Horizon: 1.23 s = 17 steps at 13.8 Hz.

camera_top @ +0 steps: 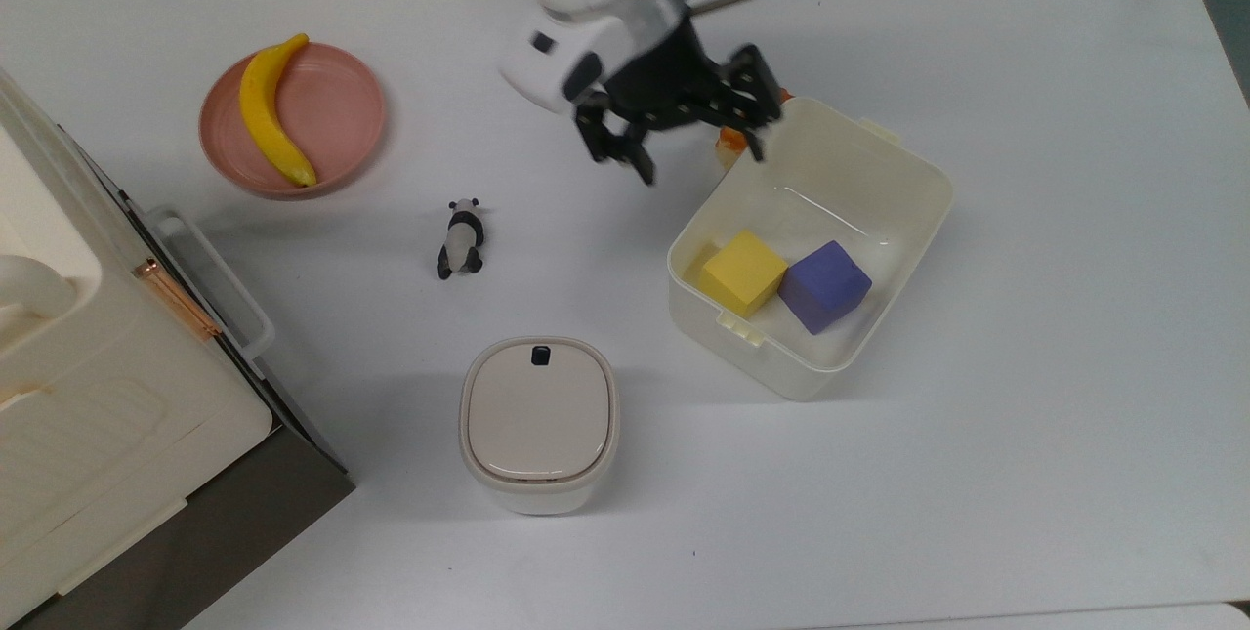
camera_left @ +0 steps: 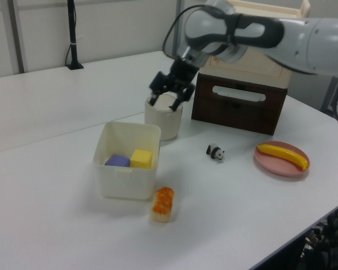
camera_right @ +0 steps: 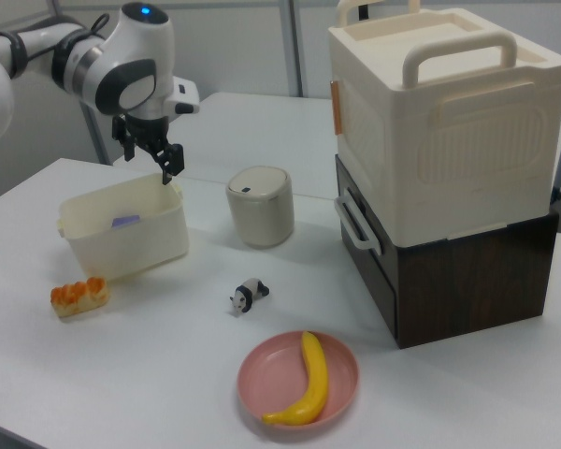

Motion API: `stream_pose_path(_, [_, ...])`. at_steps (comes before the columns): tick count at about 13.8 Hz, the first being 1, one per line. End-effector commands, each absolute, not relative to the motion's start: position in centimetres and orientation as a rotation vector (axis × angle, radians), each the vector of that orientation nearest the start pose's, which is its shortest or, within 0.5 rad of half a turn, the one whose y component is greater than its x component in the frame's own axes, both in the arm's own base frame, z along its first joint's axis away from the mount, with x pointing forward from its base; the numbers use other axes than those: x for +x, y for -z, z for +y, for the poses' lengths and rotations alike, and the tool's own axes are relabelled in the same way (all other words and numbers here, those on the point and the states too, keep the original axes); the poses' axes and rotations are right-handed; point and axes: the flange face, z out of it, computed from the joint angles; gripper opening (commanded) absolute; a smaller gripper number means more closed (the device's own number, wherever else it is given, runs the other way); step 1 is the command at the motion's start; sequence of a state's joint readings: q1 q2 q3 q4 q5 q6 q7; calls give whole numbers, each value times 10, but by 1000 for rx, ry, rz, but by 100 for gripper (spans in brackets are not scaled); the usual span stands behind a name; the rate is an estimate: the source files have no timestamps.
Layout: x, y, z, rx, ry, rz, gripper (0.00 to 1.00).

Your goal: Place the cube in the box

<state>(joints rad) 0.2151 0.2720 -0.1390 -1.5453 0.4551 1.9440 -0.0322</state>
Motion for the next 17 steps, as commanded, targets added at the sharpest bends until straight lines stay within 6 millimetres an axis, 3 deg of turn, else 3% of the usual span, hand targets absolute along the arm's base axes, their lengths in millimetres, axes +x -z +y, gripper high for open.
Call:
stream_pose_path(1, [625,-543,64,-2870,65,-16,100])
stream_pose_path(6, [614,-556,42,-2913,30,4,100])
stream_pose_path(14, [613,-553,44,-2931,4,-6,100])
stream_pose_path(17, [612,-552,32,-2904,-20,47,100])
